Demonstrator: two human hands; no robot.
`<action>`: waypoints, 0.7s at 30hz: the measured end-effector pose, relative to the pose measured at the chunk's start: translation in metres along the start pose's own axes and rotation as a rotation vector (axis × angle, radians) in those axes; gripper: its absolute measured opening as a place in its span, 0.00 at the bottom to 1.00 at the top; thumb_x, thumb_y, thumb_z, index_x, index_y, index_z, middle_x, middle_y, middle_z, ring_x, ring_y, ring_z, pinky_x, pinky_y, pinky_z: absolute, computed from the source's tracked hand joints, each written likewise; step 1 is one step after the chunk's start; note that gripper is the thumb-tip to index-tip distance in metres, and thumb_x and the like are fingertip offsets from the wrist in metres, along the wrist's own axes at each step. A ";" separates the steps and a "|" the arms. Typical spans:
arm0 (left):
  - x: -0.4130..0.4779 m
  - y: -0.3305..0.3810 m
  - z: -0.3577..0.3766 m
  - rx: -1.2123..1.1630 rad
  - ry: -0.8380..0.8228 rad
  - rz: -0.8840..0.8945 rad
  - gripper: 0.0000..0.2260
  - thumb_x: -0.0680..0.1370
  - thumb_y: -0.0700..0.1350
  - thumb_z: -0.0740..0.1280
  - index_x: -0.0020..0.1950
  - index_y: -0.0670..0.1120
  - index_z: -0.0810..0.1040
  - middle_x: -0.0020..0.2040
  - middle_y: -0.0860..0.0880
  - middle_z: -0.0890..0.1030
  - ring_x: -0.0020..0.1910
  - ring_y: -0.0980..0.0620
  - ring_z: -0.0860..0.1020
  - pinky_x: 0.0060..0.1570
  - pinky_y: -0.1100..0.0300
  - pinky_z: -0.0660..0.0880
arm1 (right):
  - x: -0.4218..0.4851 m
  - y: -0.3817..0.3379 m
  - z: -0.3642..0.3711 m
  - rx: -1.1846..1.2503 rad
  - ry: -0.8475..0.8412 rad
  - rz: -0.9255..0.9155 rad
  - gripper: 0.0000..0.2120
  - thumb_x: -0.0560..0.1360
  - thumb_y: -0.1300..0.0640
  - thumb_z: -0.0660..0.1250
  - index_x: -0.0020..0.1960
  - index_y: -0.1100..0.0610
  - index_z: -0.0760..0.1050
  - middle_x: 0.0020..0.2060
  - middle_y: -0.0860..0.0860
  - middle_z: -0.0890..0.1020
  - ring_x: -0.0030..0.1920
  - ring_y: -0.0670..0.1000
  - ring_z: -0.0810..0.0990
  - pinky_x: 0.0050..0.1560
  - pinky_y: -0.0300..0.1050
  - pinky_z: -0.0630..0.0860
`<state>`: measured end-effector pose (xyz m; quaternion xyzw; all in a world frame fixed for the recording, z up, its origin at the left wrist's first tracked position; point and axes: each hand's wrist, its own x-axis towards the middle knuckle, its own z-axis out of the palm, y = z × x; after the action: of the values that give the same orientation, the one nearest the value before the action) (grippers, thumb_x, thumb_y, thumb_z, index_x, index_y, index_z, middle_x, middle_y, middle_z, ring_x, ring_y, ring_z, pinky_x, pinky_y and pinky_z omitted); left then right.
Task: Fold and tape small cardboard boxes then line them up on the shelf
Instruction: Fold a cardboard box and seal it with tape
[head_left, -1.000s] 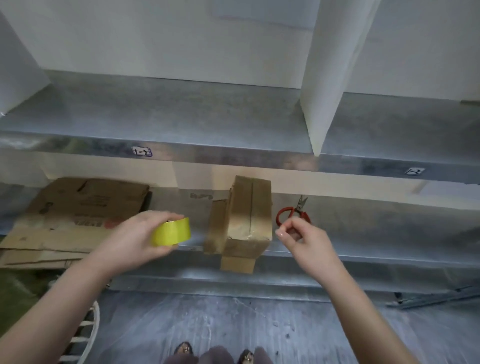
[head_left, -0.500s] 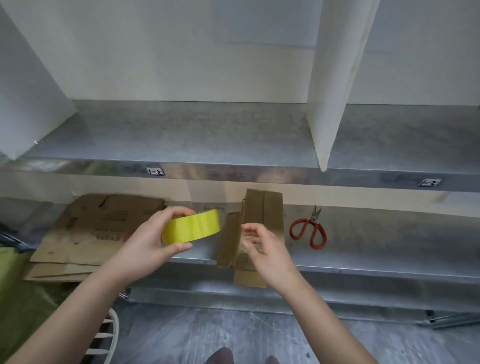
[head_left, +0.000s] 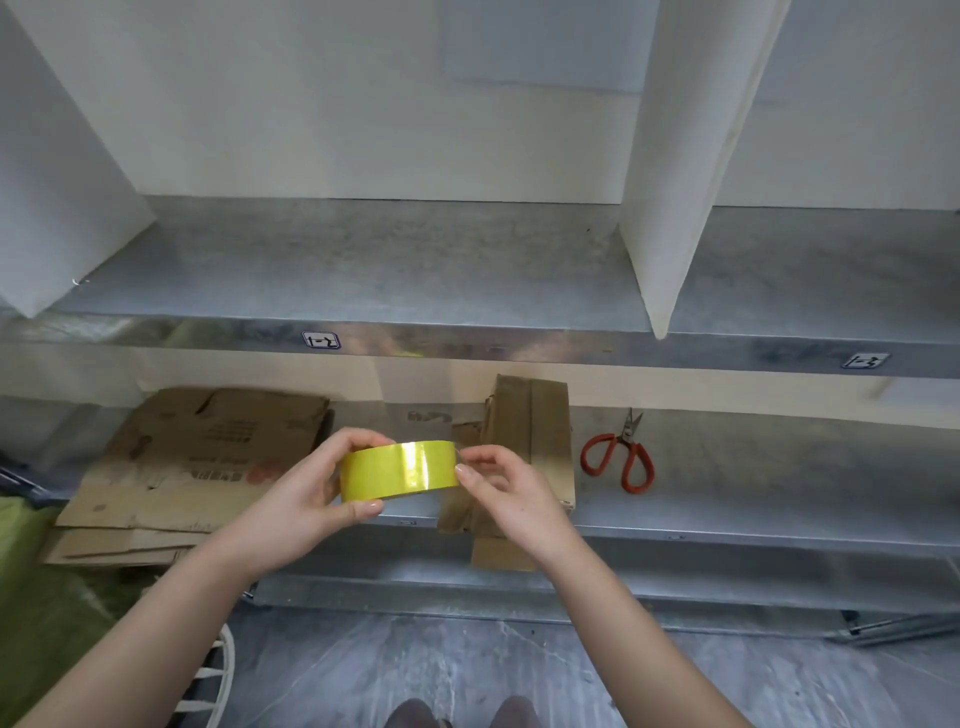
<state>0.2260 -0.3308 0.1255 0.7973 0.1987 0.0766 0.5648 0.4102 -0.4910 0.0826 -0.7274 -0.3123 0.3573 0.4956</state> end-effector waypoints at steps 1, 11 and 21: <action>0.000 0.001 0.001 0.003 0.010 0.002 0.22 0.74 0.33 0.72 0.61 0.54 0.73 0.57 0.58 0.76 0.58 0.53 0.75 0.57 0.61 0.75 | 0.000 0.000 0.001 0.026 0.016 -0.006 0.13 0.76 0.46 0.69 0.59 0.49 0.78 0.52 0.44 0.83 0.53 0.41 0.81 0.52 0.34 0.77; 0.009 0.003 0.006 0.147 0.007 0.085 0.22 0.73 0.38 0.74 0.60 0.59 0.74 0.57 0.60 0.76 0.58 0.59 0.75 0.60 0.63 0.71 | -0.004 0.003 0.005 0.077 0.231 -0.038 0.08 0.77 0.58 0.69 0.39 0.50 0.75 0.37 0.45 0.81 0.39 0.45 0.79 0.45 0.45 0.79; 0.028 -0.006 0.023 0.943 0.059 0.198 0.26 0.73 0.61 0.70 0.68 0.58 0.69 0.54 0.56 0.77 0.56 0.52 0.74 0.58 0.58 0.69 | -0.033 0.026 -0.036 -0.142 0.345 0.004 0.09 0.76 0.56 0.69 0.39 0.50 0.73 0.36 0.46 0.82 0.39 0.41 0.79 0.41 0.32 0.75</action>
<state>0.2579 -0.3383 0.1091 0.9790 0.1508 0.0539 0.1258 0.4247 -0.5437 0.0740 -0.8117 -0.2457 0.2055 0.4884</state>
